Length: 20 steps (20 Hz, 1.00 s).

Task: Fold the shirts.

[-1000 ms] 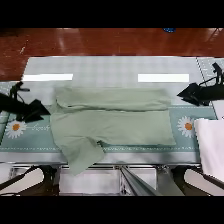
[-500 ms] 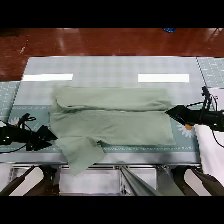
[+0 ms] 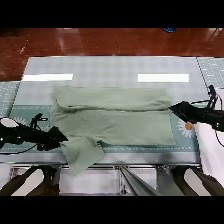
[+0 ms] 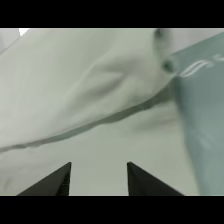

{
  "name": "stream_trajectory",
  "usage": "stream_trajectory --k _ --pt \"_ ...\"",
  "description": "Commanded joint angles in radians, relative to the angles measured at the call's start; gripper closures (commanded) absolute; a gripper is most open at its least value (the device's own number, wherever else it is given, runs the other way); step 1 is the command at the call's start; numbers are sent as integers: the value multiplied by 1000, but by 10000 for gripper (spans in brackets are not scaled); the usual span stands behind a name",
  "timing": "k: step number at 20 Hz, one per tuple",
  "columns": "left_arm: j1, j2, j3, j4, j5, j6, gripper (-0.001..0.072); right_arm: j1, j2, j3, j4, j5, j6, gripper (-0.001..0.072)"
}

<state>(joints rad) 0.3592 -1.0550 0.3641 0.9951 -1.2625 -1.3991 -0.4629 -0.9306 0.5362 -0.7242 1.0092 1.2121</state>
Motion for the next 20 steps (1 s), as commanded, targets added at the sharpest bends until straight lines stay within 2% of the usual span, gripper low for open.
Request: stream_trajectory --k 1,2,3,5,10,16,20 --pt "-47 -1 -4 -47 7 23 465 -147 1 16 -131 64 55 301" --pt "-47 -1 -4 -46 7 35 632 -196 1 16 -204 102 72 301" --pt "-47 -1 -4 -47 7 51 684 -233 0 16 -296 152 105 301" --pt "-47 -1 -4 -74 6 80 684 -258 1 -12 -451 270 205 301" --pt "-47 -1 -4 -124 38 102 684 -206 0 -105 -419 323 187 302" --pt "-47 -1 -4 -125 40 105 684 -94 -79 -131 -413 303 190 301" --pt "-47 -1 -4 -125 39 105 684 -35 -164 -131 -298 185 178 302"
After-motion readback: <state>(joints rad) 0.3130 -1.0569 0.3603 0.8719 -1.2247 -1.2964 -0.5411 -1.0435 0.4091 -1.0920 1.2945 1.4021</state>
